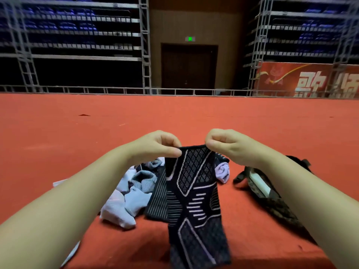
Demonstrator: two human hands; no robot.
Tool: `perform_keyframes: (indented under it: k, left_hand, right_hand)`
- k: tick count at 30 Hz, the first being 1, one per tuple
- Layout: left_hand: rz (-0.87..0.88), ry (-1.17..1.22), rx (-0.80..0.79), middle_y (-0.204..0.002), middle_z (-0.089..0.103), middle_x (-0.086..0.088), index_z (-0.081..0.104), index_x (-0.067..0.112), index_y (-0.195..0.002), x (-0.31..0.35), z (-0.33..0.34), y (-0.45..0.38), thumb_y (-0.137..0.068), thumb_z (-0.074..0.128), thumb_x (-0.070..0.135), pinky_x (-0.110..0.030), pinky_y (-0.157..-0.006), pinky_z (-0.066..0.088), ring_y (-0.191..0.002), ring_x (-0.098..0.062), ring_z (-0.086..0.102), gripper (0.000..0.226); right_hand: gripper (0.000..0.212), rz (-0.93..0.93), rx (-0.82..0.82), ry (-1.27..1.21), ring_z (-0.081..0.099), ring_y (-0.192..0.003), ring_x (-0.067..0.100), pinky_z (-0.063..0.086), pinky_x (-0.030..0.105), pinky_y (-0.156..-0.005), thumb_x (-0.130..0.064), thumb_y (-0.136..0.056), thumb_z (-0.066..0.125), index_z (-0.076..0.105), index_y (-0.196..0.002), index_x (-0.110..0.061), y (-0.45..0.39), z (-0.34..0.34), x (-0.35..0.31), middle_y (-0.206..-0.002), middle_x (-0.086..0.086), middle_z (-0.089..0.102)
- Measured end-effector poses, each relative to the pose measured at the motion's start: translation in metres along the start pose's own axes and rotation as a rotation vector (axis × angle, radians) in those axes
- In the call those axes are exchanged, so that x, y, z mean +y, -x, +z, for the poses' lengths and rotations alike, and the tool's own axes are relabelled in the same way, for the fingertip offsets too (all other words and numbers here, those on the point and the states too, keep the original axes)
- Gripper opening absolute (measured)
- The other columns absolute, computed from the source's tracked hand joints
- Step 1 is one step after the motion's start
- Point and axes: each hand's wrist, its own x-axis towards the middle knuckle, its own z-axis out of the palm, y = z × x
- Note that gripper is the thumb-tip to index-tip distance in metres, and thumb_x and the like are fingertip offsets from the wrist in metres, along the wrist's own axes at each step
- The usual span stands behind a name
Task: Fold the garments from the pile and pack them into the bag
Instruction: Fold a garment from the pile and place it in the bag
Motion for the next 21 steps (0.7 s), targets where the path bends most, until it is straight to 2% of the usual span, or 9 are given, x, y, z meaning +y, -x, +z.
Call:
perform_keyframes:
  k: [2,4,6,9,11,14,18,20,21]
  left_hand:
    - [0.028,0.051,0.0,-0.071,0.059,-0.009,0.064,0.01,-0.07,0.005,-0.003,0.004,-0.084,0.062,0.001,-0.01,-0.053,0.043,-0.055,-0.005,0.056,0.017]
    - [0.065,0.067,-0.018,-0.081,0.054,-0.016,0.067,0.02,-0.065,0.007,-0.006,0.007,-0.075,0.067,0.019,-0.026,-0.065,0.045,-0.071,-0.021,0.054,0.01]
    - [0.085,0.079,-0.021,-0.081,0.055,-0.011,0.066,0.02,-0.063,0.01,-0.01,0.009,-0.071,0.067,0.024,-0.032,-0.069,0.043,-0.075,-0.023,0.051,0.01]
    - [0.118,0.097,-0.033,-0.091,0.061,0.005,0.061,0.021,-0.053,0.013,-0.016,0.01,-0.065,0.067,0.024,-0.023,-0.077,0.047,-0.081,-0.012,0.059,0.014]
    - [0.111,0.038,-0.078,-0.094,0.062,0.007,0.057,0.022,-0.049,0.017,-0.018,0.009,-0.063,0.068,0.025,-0.02,-0.074,0.048,-0.08,-0.009,0.06,0.018]
    - [0.068,-0.071,-0.082,-0.079,0.064,0.007,0.056,0.023,-0.049,0.014,-0.018,0.0,-0.06,0.072,0.028,-0.022,-0.065,0.042,-0.068,-0.011,0.053,0.02]
    - [-0.052,-0.227,0.022,-0.079,0.058,-0.015,0.065,0.024,-0.059,-0.001,-0.017,-0.023,-0.058,0.076,0.041,-0.036,-0.07,0.037,-0.072,-0.021,0.047,0.02]
    - [-0.097,-0.349,0.075,-0.075,0.057,-0.011,0.064,0.022,-0.061,-0.007,-0.017,-0.04,-0.065,0.078,0.039,-0.033,-0.066,0.037,-0.067,-0.018,0.047,0.022]
    - [-0.095,-0.4,0.119,-0.072,0.056,-0.007,0.061,0.021,-0.061,-0.008,-0.018,-0.049,-0.071,0.078,0.033,-0.029,-0.063,0.037,-0.063,-0.016,0.046,0.023]
  right_hand:
    - [0.021,0.036,-0.091,0.044,0.052,-0.075,0.008,0.043,0.031,-0.074,-0.038,-0.087,0.061,0.056,-0.069,-0.029,0.002,-0.004,0.002,-0.086,-0.004,0.054]
    - [0.016,0.061,-0.174,0.051,0.055,-0.079,0.011,0.046,0.036,-0.078,-0.038,-0.08,0.069,0.06,-0.075,-0.026,0.004,-0.006,0.001,-0.089,-0.001,0.057]
    - [0.013,0.014,-0.16,-0.046,0.057,-0.08,0.008,0.046,0.034,-0.079,-0.027,-0.077,0.074,0.061,-0.073,-0.026,0.004,-0.007,-0.005,-0.089,-0.005,0.061]
    - [0.013,-0.087,-0.008,-0.299,0.062,-0.09,0.006,0.049,0.025,-0.082,-0.021,-0.069,0.073,0.064,-0.062,-0.028,0.008,-0.011,-0.014,-0.096,-0.017,0.066]
    - [0.009,-0.141,0.029,-0.416,0.062,-0.091,0.008,0.049,0.024,-0.082,-0.025,-0.07,0.071,0.066,-0.061,-0.027,0.01,-0.013,-0.017,-0.096,-0.016,0.067]
    - [0.019,-0.098,-0.013,-0.289,0.061,-0.09,0.009,0.045,0.022,-0.086,-0.032,-0.084,0.056,0.07,-0.073,-0.024,0.009,-0.019,-0.01,-0.095,-0.013,0.066]
    - [0.037,0.121,-0.167,-0.004,0.061,-0.1,0.012,0.042,0.032,-0.097,-0.054,-0.091,0.043,0.068,-0.095,-0.026,0.0,-0.023,0.026,-0.101,-0.01,0.065]
    - [0.037,0.204,-0.135,0.156,0.061,-0.097,0.016,0.046,0.039,-0.094,-0.056,-0.09,0.044,0.065,-0.094,-0.026,-0.011,-0.023,0.039,-0.1,-0.005,0.065]
    - [0.035,0.217,-0.073,0.196,0.061,-0.09,0.02,0.047,0.039,-0.086,-0.051,-0.091,0.05,0.065,-0.093,-0.02,-0.018,-0.025,0.043,-0.095,0.001,0.065]
